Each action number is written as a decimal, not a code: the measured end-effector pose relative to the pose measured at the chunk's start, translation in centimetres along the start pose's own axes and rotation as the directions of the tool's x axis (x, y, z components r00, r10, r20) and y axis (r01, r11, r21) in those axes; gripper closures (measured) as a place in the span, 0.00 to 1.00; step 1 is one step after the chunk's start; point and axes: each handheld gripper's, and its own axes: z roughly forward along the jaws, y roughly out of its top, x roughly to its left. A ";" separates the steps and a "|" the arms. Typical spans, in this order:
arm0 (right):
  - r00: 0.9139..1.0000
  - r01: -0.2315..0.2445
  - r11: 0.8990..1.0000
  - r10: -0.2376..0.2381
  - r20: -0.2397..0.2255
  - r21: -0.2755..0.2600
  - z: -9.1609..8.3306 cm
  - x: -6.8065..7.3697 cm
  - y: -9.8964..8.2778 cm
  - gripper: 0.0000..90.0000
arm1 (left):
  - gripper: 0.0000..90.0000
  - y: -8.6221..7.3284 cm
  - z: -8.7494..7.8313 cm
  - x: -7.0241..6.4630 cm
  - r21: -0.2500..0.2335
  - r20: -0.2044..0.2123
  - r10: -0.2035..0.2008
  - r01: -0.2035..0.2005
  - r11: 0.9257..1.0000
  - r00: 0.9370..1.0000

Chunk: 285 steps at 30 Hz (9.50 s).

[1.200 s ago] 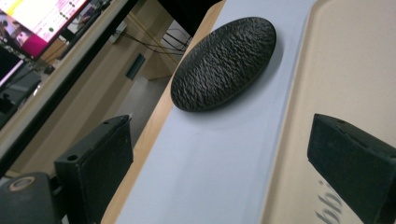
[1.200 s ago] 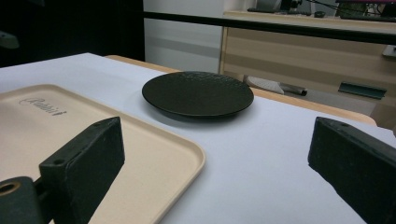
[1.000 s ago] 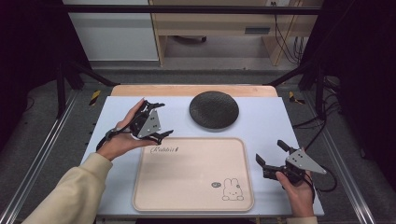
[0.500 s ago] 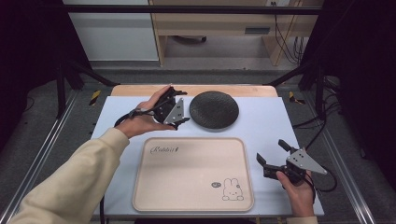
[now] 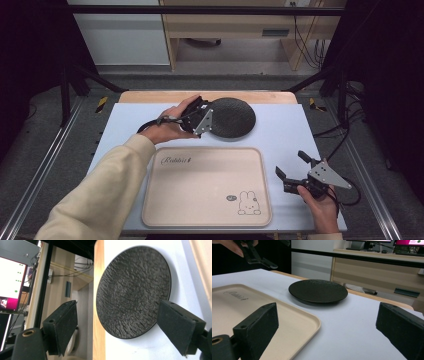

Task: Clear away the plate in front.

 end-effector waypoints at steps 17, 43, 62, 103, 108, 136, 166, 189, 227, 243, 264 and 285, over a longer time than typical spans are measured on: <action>1.000 0.020 0.999 -0.021 -0.015 -0.047 0.1 0.9 0.2 0.06 | 0.28 -2.0 2.2 -1.1 0.084 0.003 0.002 -0.002 0.996 1.000; 1.000 0.011 0.999 -0.010 0.018 -0.039 -0.3 0.3 -0.1 0.06 | 0.51 -2.3 5.3 -5.9 0.129 -0.006 0.341 -0.337 0.933 0.940; 0.999 0.007 0.999 -0.006 0.034 -0.037 -0.4 0.2 0.0 0.06 | 0.58 -2.4 7.2 -7.0 0.120 -0.051 0.390 -0.382 0.916 0.919; 0.999 -0.001 0.999 0.002 0.040 -0.036 -0.5 0.0 0.0 0.07 | 0.85 -2.1 9.1 -7.2 0.102 -0.019 0.397 -0.394 0.914 0.917; 0.999 -0.002 0.999 0.003 0.040 -0.036 -0.5 0.0 0.0 0.07 | 0.87 -2.0 9.0 -7.2 0.108 -0.013 0.394 -0.391 0.914 0.919; 0.999 -0.007 0.999 0.009 0.050 -0.033 -0.6 -0.2 0.0 0.07 | 0.95 -0.9 8.4 -6.9 0.130 -0.068 0.384 -0.373 0.918 0.921; 0.998 -0.014 0.999 0.015 0.059 -0.029 -0.8 -0.5 -0.2 0.07 | 0.95 -1.0 7.5 -7.8 0.133 -0.116 0.387 -0.372 0.919 0.915; 0.997 0.000 1.000 0.001 0.072 -0.017 -0.5 -0.2 0.2 0.08 | 0.95 0.1 0.7 -9.4 0.046 -0.167 0.445 -0.444 0.895 0.880; 0.995 0.007 1.000 -0.007 0.095 -0.007 -0.6 -0.2 0.2 0.08 | 0.95 0.0 -8.2 -16.4 0.005 -0.201 0.421 -0.429 0.903 0.884; 0.995 0.017 1.000 -0.018 0.094 0.012 -0.6 0.1 0.2 0.08 | 0.95 0.1 -9.5 -18.8 -0.010 -0.186 0.422 -0.431 0.902 0.887; 0.995 0.015 1.000 -0.016 0.096 0.017 -0.4 0.2 0.0 0.08 | 0.95 -0.2 -11.7 -20.5 -0.042 -0.192 0.409 -0.423 0.905 0.892; 0.995 0.017 1.000 -0.018 0.101 0.018 -0.5 0.0 0.0 0.08 | 0.95 -0.2 -11.6 -22.0 -0.059 -0.166 0.438 -0.452 0.890 0.884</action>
